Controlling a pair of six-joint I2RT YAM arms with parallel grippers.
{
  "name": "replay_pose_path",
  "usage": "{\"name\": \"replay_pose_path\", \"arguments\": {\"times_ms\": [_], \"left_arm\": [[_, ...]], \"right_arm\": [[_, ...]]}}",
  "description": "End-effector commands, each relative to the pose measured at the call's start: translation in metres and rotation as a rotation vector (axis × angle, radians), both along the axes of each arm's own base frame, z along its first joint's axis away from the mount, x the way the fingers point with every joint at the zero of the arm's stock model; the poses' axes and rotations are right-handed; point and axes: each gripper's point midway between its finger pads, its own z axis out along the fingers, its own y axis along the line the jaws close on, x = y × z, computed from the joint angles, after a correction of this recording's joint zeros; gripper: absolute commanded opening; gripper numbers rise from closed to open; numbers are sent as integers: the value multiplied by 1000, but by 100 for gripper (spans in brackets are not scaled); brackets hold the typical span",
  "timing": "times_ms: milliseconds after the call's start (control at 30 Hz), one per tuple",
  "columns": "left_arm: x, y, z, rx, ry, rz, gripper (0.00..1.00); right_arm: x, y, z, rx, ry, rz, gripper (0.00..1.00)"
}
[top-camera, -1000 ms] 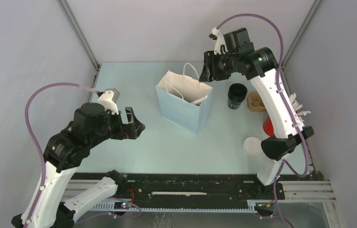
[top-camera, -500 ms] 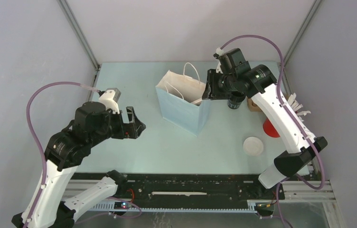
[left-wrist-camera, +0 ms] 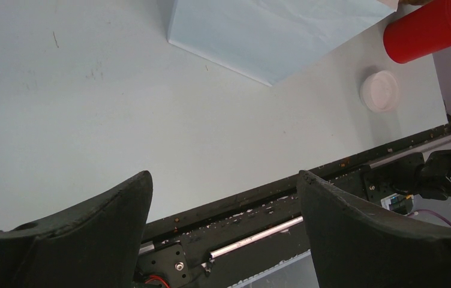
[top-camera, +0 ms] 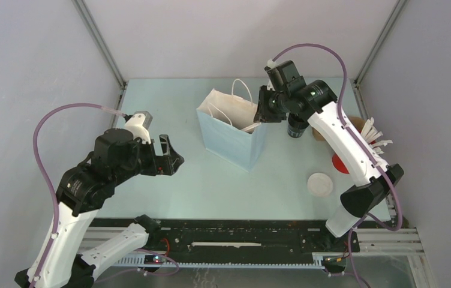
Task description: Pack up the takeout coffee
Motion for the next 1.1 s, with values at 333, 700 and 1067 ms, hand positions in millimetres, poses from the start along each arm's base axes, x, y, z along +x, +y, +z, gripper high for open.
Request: {"name": "replay_pose_path", "arguments": {"times_ms": [333, 700, 1067], "left_arm": [[1, 2, 22, -21, -63, -1, 94], [0, 2, 21, -24, -62, -3, 94], [-2, 7, 21, -16, -69, 11, 94]], "right_arm": [[-10, 8, 52, 16, -157, 140, 0], [-1, 46, 64, 42, -267, 380, 0], [17, 76, 30, -27, -195, 485, 0]]}}
